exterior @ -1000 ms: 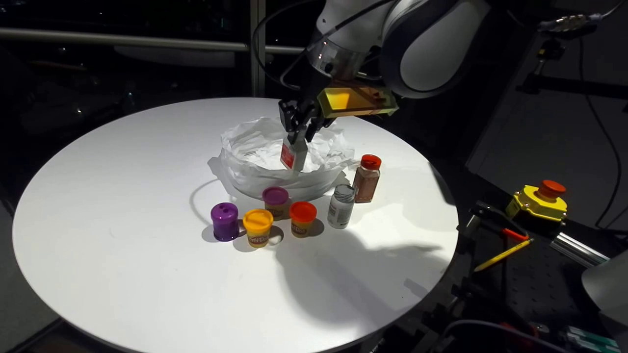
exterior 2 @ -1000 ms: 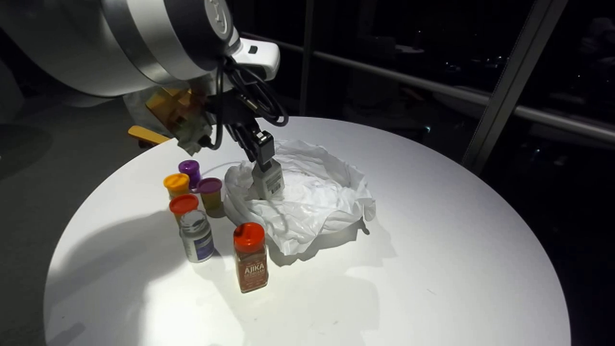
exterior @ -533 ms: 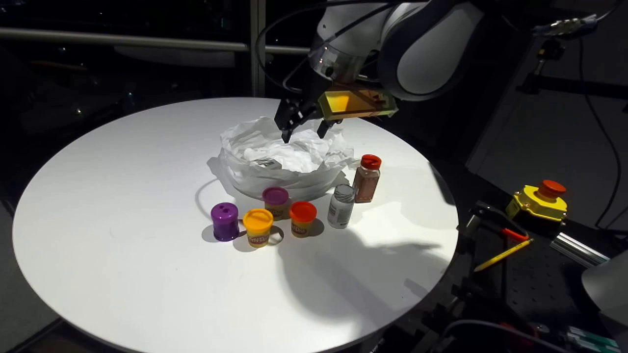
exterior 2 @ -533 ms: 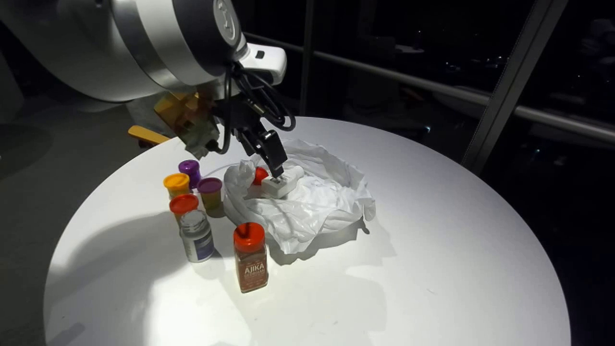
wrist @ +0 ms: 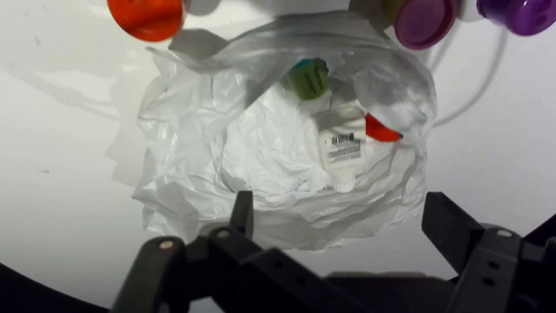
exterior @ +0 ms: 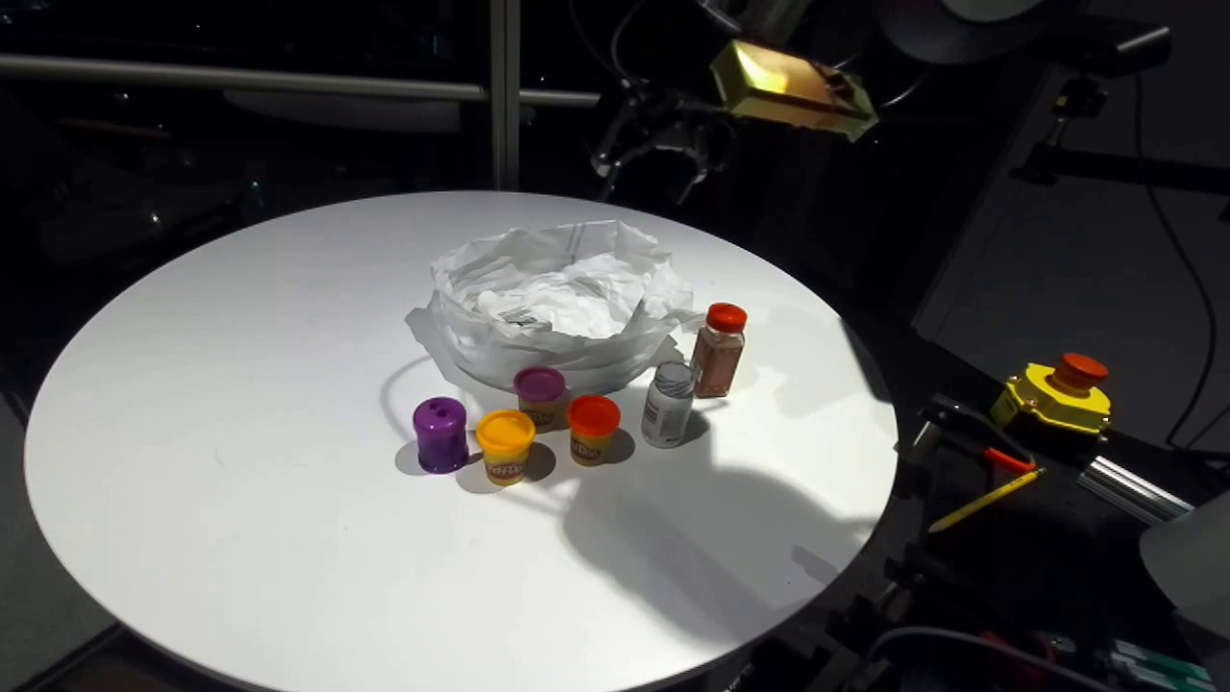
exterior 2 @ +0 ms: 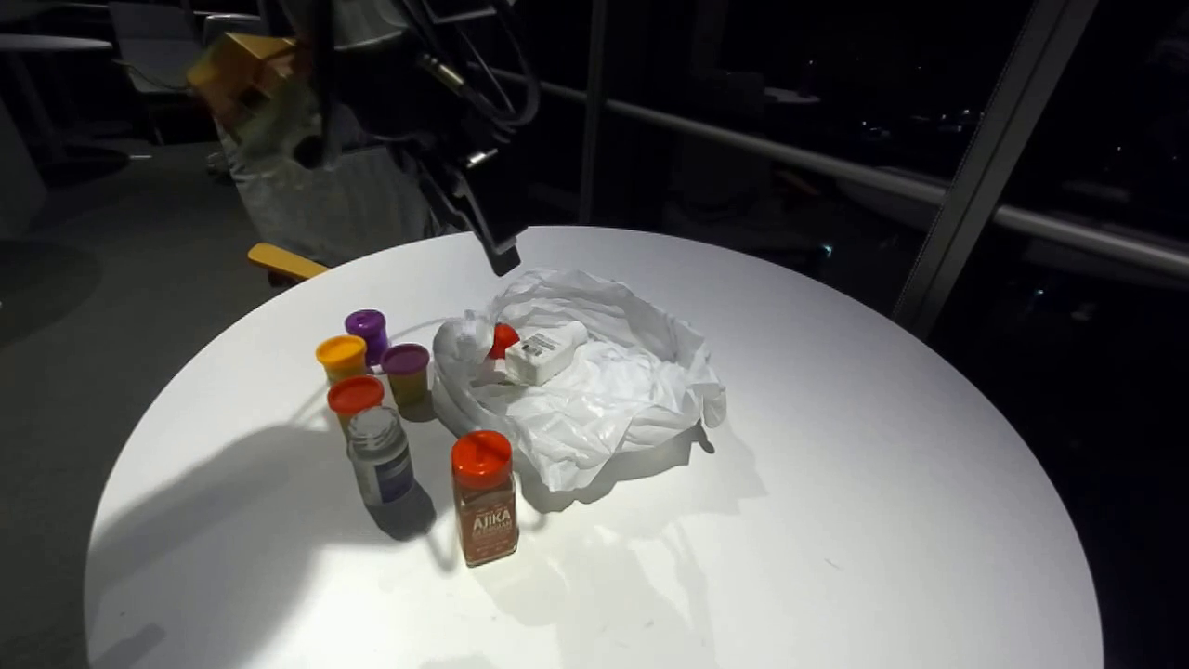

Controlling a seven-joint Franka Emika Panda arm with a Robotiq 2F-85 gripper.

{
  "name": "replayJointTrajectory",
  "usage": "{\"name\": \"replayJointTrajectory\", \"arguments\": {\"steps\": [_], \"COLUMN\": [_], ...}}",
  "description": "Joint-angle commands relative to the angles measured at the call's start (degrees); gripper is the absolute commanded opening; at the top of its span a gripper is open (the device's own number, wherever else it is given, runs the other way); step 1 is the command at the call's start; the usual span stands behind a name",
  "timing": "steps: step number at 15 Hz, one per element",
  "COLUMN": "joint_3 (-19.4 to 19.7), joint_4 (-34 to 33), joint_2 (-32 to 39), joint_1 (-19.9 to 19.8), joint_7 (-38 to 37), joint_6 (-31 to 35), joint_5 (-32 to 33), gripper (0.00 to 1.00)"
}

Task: Pick up the objects from the table and put them on the plastic

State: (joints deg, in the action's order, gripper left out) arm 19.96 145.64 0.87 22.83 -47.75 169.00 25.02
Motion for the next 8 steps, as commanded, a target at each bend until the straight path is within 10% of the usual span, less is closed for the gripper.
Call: {"name": "replayJointTrajectory", "arguments": {"steps": [1,2,8], "joint_3": [-0.46,-9.12,-18.72], "joint_4": [10.68,11.25,10.09], "joint_2": [-13.25,-13.15,-7.38], "joint_1": [1.3,-7.23,-20.38], "joint_7": [8.45,11.89,11.22], "joint_6": [-6.46,-7.02,-2.54], "joint_5": [-8.11,-12.66,-15.05], "gripper": [1.0,1.0,1.0]}}
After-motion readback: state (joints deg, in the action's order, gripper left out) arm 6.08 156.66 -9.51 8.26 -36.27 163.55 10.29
